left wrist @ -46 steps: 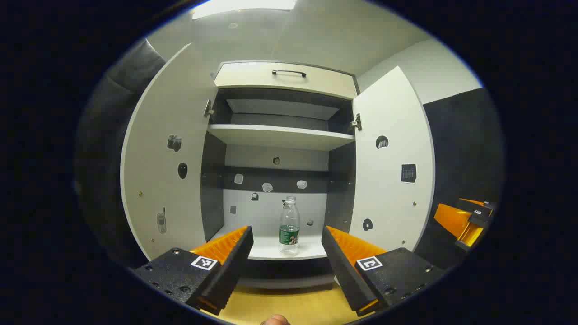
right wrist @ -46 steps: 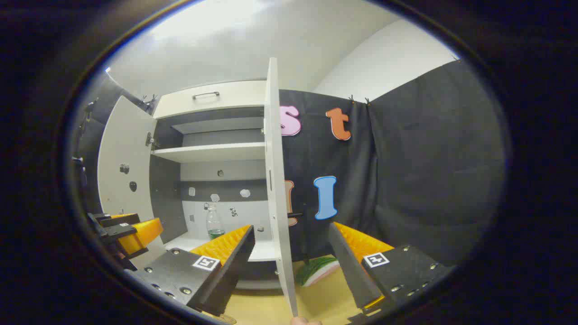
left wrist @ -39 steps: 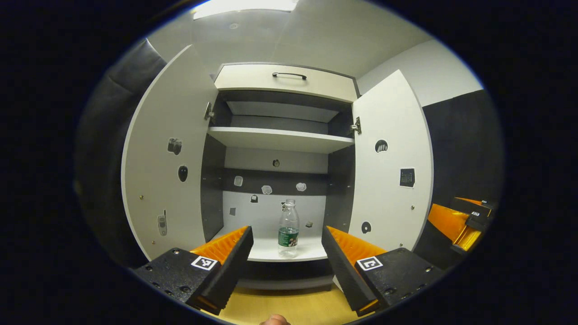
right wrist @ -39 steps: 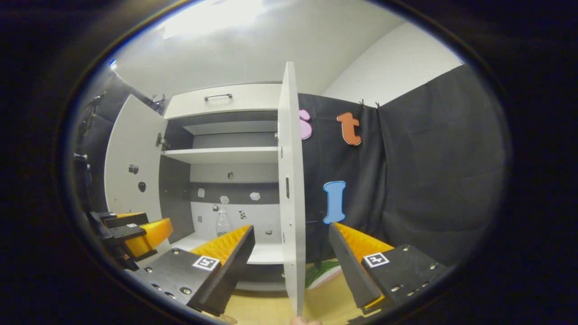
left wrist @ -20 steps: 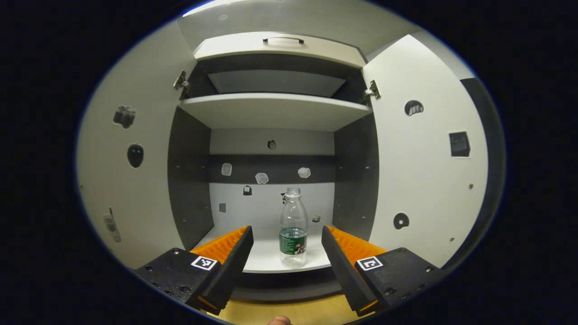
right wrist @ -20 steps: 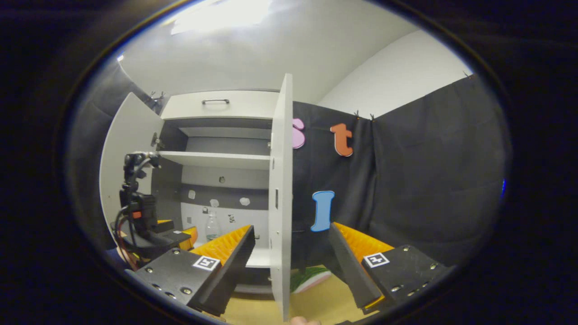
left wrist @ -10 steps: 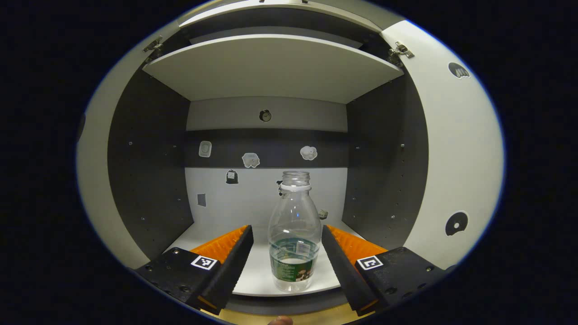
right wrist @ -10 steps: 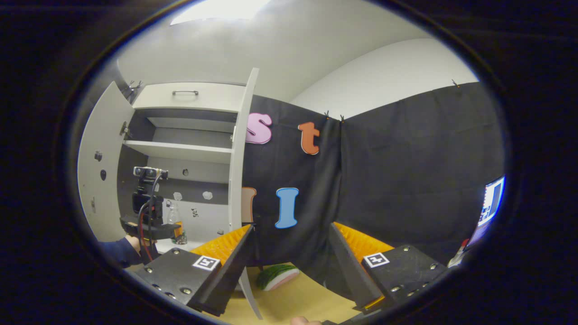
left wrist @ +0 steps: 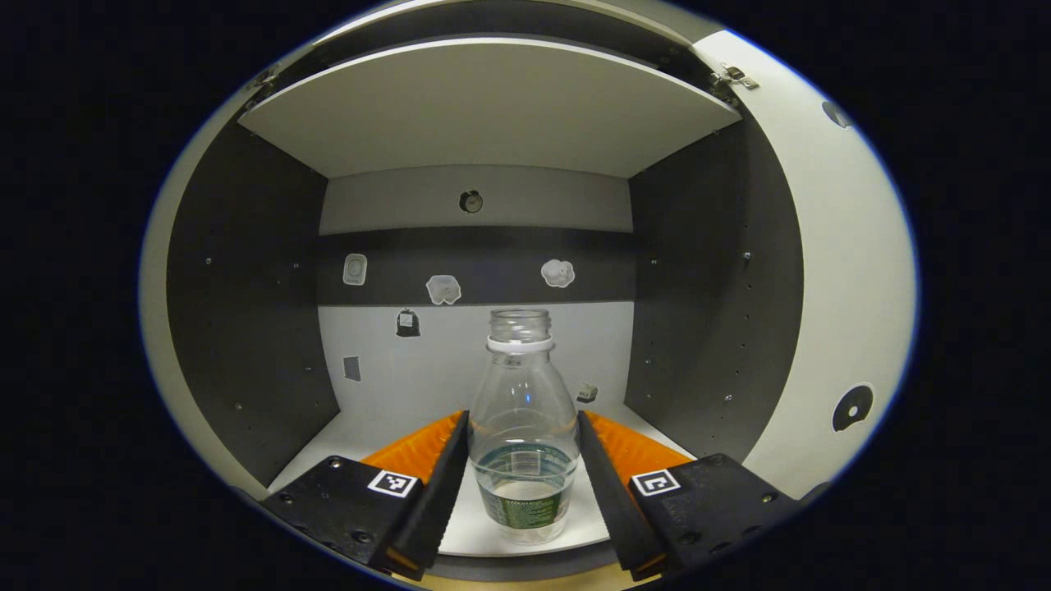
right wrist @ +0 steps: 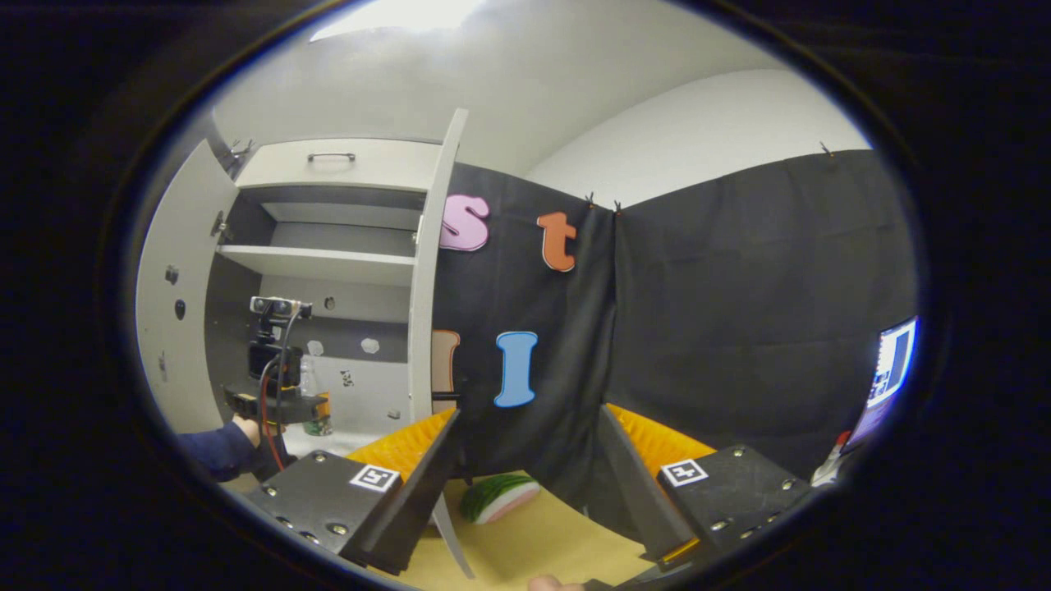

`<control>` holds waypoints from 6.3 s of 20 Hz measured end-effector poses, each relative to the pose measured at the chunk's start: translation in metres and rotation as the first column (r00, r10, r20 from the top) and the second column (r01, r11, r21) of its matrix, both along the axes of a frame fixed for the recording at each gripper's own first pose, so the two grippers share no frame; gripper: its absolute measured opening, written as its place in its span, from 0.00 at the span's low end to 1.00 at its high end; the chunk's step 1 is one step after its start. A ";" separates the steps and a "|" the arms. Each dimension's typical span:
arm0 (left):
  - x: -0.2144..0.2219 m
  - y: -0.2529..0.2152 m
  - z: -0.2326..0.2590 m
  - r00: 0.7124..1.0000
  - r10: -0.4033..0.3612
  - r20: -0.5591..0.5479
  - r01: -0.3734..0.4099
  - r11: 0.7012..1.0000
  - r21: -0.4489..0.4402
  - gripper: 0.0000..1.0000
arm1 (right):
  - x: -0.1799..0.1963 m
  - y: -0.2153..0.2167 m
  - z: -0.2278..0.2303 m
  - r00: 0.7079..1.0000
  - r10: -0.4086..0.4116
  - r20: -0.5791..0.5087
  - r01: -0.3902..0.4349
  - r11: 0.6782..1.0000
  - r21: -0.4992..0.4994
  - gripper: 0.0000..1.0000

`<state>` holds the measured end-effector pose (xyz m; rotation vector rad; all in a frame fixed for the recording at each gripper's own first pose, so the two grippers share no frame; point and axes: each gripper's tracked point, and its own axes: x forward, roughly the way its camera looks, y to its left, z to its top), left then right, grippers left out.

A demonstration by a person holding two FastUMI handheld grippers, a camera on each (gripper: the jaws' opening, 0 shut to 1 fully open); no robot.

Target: Grasp the bottle in the cabinet with the left hand and place it on the coaster, then close the right door with the right hand and the left door with the left hand.

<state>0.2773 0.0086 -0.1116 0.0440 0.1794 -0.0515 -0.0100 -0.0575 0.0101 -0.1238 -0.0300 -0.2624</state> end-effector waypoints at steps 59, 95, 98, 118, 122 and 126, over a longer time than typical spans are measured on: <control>-0.259 0.053 -0.297 0.921 -0.033 -0.389 -0.053 0.977 -0.209 0.81 | -0.024 -0.002 -0.036 0.983 0.126 -0.135 -0.128 0.992 -0.006 1.00; -0.345 0.037 -0.297 0.878 -0.135 -0.459 0.089 0.989 -0.122 0.84 | -0.028 0.001 -0.073 0.970 0.171 -0.172 -0.151 0.981 0.123 1.00; -0.342 0.034 -0.293 0.881 -0.139 -0.452 0.090 0.988 -0.129 0.84 | -0.027 0.003 -0.075 0.969 0.174 -0.174 -0.153 0.980 0.124 1.00; -0.308 0.035 -0.083 0.990 -0.100 -0.102 0.091 0.991 -0.097 0.83 | -0.016 -0.005 -0.089 0.966 0.185 -0.182 -0.158 0.976 0.152 1.00; -0.303 0.050 -0.005 0.999 -0.030 0.034 0.033 0.995 -0.099 0.87 | -0.003 -0.008 -0.086 0.965 0.192 -0.177 -0.170 0.977 0.131 1.00; -0.314 0.082 0.042 0.993 0.083 0.088 -0.076 0.993 -0.087 0.90 | 0.017 -0.015 -0.077 0.967 0.200 -0.159 -0.183 0.977 0.113 1.00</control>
